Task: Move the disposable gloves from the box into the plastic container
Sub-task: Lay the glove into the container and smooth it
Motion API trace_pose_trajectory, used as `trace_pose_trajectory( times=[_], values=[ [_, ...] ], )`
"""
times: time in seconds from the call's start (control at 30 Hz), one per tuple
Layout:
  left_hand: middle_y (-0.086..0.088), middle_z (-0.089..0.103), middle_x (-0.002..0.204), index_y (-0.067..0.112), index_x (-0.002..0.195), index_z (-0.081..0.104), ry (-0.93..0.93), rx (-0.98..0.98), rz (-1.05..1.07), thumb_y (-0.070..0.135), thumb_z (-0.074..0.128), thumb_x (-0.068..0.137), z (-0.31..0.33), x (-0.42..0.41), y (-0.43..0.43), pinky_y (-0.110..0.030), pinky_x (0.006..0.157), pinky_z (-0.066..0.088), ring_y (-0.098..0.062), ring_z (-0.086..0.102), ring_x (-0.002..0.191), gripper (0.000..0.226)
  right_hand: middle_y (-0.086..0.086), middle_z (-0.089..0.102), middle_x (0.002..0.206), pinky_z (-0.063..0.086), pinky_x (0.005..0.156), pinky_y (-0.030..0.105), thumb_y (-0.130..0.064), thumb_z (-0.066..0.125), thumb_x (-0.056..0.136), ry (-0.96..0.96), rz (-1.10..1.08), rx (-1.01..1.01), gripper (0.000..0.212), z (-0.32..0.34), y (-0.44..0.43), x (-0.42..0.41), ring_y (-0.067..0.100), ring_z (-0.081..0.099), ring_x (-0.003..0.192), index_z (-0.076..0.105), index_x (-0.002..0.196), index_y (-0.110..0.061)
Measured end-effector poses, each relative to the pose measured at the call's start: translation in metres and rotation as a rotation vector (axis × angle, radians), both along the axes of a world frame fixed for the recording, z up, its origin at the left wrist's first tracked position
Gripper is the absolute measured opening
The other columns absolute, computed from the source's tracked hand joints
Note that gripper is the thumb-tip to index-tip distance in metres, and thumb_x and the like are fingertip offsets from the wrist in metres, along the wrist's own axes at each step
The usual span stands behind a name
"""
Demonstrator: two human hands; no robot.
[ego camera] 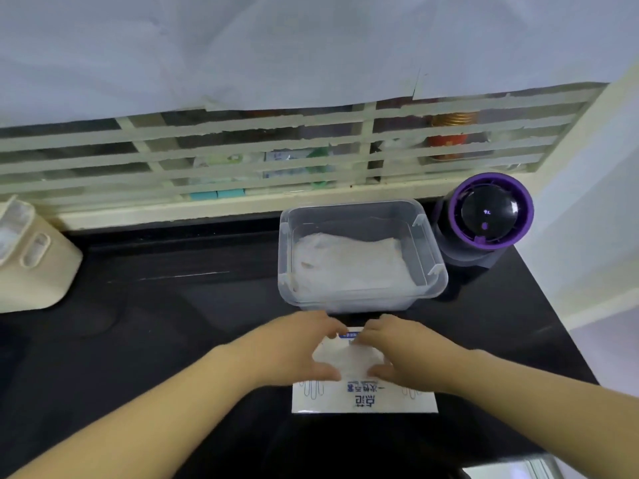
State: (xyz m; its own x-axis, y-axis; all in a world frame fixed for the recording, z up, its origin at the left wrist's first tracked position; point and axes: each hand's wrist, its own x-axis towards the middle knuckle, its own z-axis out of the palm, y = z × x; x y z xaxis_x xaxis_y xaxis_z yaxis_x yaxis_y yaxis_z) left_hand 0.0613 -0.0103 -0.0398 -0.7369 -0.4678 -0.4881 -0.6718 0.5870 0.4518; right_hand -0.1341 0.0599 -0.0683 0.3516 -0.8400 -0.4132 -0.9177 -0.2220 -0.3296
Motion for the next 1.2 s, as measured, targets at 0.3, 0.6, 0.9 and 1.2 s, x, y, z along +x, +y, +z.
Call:
trace_pose_trajectory(
  times=[0.3,0.6,0.9,1.2],
  values=[
    [0.009,0.061,0.088,0.017,0.094,0.063,0.236,0.161,0.292,0.033,0.057,0.094,-0.022,-0.009,0.009,-0.019,0.062,0.041,-0.004,0.055,0.073,0.017,-0.004,0.069,0.082,0.052,0.078,0.022,-0.023,0.068,0.087,-0.464,-0.471,0.011,0.009,0.004,-0.001,-0.005,0.008,0.063,0.080,0.070,0.082,-0.016],
    [0.009,0.065,0.091,0.017,0.097,0.064,0.205,0.206,0.169,0.026,0.056,0.097,-0.035,-0.002,0.009,-0.010,0.068,0.045,0.002,0.057,0.075,0.012,-0.009,0.071,0.079,0.054,0.079,0.023,-0.029,0.062,0.090,-0.664,-0.568,-0.165,0.016,0.057,-0.003,-0.013,0.005,0.066,0.075,0.073,0.086,-0.019],
    [0.021,0.060,0.108,0.036,0.118,0.055,0.285,0.439,0.188,0.027,0.063,0.093,0.009,-0.006,0.003,-0.014,0.081,0.050,0.005,0.059,0.097,0.028,0.000,0.074,0.091,0.054,0.090,0.031,-0.025,0.058,0.093,-0.705,-0.671,-0.075,0.016,0.061,-0.014,-0.027,0.015,0.069,0.089,0.072,0.094,-0.018],
    [-0.004,0.074,0.104,0.011,0.113,0.068,0.671,0.606,0.746,0.024,0.055,0.098,0.003,-0.019,0.000,-0.041,0.098,0.051,-0.020,0.069,0.101,0.024,0.007,0.074,0.091,0.057,0.068,0.022,-0.019,0.053,0.095,-1.155,-0.995,0.060,0.020,0.058,-0.012,-0.006,0.015,0.070,0.080,0.072,0.095,-0.011]
  ],
)
